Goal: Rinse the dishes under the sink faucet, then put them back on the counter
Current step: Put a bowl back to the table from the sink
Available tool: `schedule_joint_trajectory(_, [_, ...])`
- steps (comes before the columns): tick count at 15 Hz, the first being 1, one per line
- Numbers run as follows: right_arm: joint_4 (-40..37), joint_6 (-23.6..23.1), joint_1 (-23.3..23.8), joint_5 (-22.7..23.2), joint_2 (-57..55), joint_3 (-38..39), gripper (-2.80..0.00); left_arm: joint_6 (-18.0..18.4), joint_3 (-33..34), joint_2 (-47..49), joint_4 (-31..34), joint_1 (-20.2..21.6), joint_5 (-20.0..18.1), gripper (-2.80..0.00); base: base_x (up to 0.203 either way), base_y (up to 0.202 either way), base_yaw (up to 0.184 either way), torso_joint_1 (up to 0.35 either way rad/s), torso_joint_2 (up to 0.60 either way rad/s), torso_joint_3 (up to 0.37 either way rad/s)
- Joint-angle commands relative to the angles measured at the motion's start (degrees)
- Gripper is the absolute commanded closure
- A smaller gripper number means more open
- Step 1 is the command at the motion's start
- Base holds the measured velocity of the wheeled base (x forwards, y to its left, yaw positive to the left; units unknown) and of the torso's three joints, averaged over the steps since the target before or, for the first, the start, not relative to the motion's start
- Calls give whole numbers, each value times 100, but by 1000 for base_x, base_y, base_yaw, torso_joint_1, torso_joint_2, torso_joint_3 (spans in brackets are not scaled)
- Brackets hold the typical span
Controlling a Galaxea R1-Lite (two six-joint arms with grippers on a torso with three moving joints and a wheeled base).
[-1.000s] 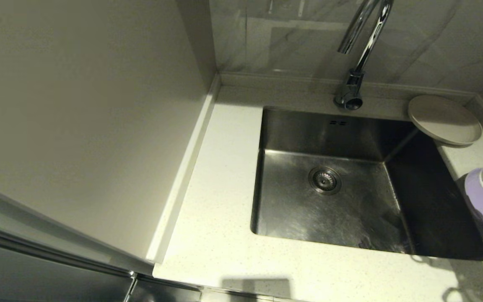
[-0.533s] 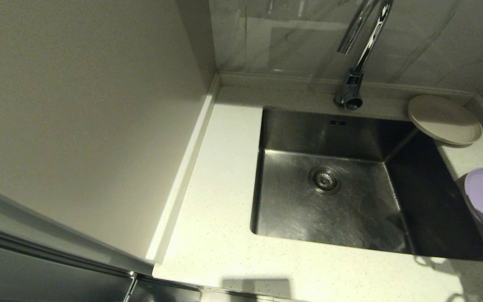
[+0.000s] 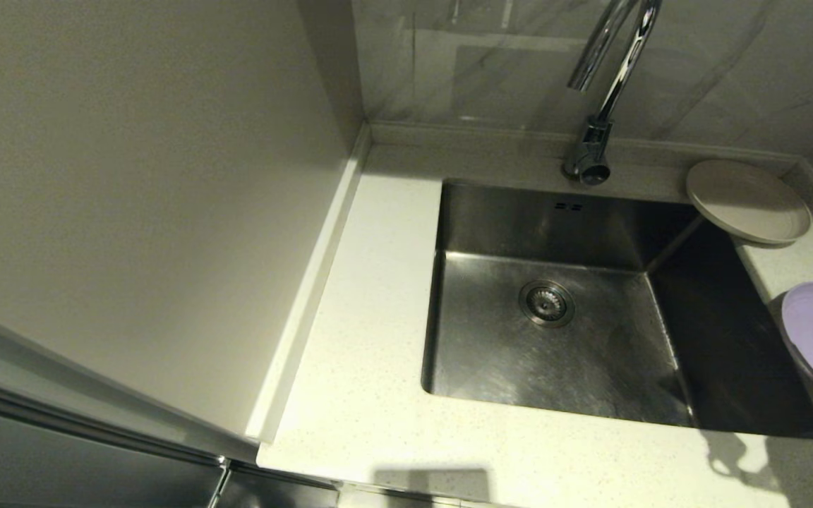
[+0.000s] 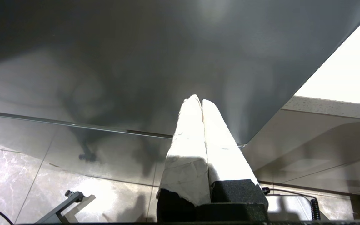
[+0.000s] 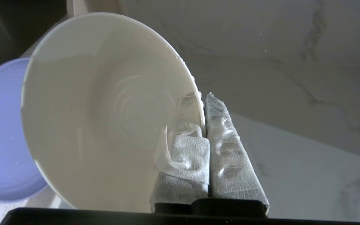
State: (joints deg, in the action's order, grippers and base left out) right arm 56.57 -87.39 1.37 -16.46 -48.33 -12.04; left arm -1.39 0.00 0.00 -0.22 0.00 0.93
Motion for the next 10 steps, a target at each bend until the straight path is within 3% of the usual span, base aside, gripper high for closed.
schedule_joint_trajectory(1, [-394,-49,-18,-12,481,30,0,-1,0,-9,-4,0,4,0,0,0,0,0,0,0])
schedule_joint_trajectory(6, [-866,75,-98,-299,677,-355,0,-1,0,-9,-4,0,4,0,0,0,0,0,0,0])
schedule_joint_trajectory(10, [-1161,659,-136,-571,940,-595,0,-1,0,-9,-4,0,4,0,0,0,0,0,0,0])
